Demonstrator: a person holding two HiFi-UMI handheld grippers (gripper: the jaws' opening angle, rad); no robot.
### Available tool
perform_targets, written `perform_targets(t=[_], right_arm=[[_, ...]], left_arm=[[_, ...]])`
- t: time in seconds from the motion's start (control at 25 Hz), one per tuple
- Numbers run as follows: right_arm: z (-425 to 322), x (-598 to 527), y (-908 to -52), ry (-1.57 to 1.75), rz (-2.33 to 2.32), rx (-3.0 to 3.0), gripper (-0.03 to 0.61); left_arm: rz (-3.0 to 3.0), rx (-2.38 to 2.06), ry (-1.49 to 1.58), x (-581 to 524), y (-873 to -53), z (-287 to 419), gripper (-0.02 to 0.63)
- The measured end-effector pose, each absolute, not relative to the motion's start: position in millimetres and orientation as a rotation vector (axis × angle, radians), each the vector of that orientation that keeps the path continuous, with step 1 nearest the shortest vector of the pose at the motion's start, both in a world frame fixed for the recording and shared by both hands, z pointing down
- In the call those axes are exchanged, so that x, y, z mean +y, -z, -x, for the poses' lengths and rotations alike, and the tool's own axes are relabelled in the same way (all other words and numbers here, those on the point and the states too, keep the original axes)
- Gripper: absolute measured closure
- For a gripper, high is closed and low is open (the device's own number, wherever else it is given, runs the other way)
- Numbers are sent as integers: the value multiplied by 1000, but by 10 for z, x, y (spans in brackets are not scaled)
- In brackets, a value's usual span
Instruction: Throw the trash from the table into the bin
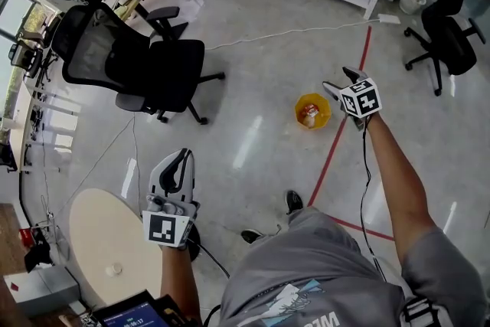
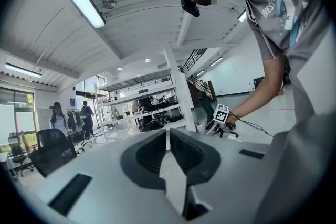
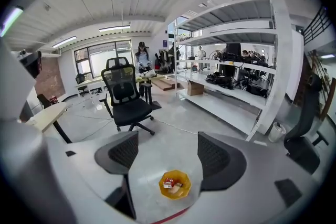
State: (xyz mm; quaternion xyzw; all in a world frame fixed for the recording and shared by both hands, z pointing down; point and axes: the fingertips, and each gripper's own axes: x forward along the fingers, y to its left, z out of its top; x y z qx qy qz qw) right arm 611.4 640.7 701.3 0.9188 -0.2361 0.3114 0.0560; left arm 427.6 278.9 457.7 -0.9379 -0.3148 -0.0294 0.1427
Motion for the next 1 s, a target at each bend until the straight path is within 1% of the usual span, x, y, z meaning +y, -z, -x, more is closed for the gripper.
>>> perform_targets(t=[0.2,0.24,0.28,0.36,0.4,0.76,1.0], right_arm=[[-6049,6358,-6849,-881,-2756,-707,244],[-6028,6355,-6803,-864,-2742,-702,274],[-6007,6361,-6748,-843,-2729,-689,351],[-5967,6394,-6634,-798,-2715,-651,546],[-5945,6403,-6581,-783,-2717,-642,571],[-5753,6172,-6050,-641,-2699,-719,571],[-5692,5554,-5724,-532,-2654,-858,571]], left_arm=[[2729,-903,83,2791,-4573,-4237,548],[2727,-902,79,2788,-4563,-4225,548],[2721,-903,74,2785,-4551,-4209,548],[2717,-904,66,2780,-4527,-4172,548],[2719,-901,62,2772,-4518,-4150,548],[2762,-801,28,2606,-4360,-3807,548],[2856,-654,-10,2203,-4370,-3449,548]])
